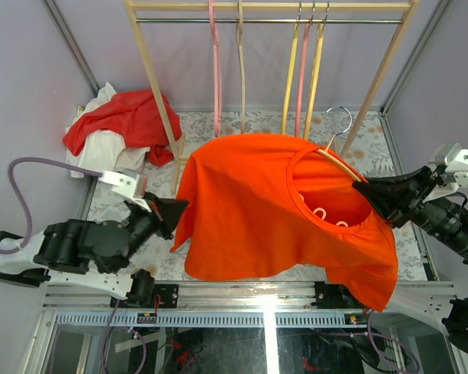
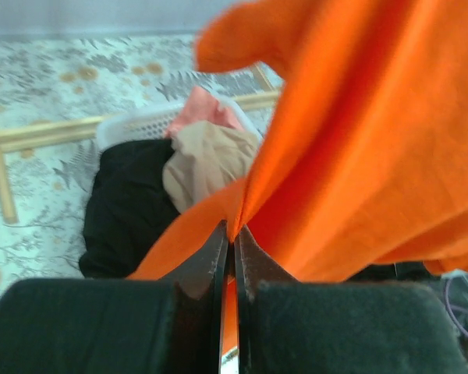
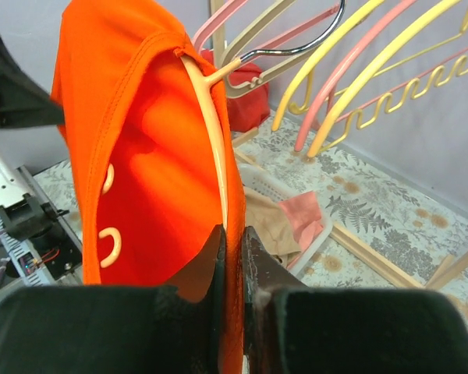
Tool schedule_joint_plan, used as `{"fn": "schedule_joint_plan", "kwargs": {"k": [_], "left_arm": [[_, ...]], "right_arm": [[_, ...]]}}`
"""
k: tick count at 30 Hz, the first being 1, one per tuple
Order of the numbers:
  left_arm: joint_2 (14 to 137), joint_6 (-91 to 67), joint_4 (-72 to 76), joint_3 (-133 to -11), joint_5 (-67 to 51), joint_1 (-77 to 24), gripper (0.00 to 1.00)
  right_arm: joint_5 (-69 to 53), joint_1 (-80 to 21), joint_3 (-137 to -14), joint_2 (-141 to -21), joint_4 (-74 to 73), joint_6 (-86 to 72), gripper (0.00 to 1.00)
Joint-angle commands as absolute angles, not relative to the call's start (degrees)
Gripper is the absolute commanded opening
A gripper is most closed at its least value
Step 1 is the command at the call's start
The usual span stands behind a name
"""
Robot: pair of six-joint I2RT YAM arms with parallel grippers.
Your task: Place the t-shirt on the hanger
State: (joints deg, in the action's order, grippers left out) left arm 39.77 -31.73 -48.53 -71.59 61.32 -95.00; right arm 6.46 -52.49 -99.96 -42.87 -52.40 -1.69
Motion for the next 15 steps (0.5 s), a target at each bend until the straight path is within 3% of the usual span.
{"fn": "schedule_joint_plan", "kwargs": {"k": [1, 3, 8, 15], "left_arm": [[42.84, -37.14, -44.84, -68.22, 54.86, -102.46, 0.01], [42.92, -37.78, -45.12, -68.16, 53.62, -102.48, 0.07], [41.95, -35.89, -51.14, -76.87, 51.99, -102.48, 0.33], [44.48, -30.58, -57.51, -91.28, 46.32, -102.40, 0.36]], "right_arm": [[14.28, -52.38, -100.14, -42.98, -37.62, -2.54, 0.00], [13.20, -52.31, -100.73, -43.62, -38.05, -1.72, 0.00], [10.02, -52.38, -102.99, -46.13, -46.28, -1.05, 0.00], [11.57, -52.38, -99.64, -44.24, -50.94, -2.02, 0.00]]}}
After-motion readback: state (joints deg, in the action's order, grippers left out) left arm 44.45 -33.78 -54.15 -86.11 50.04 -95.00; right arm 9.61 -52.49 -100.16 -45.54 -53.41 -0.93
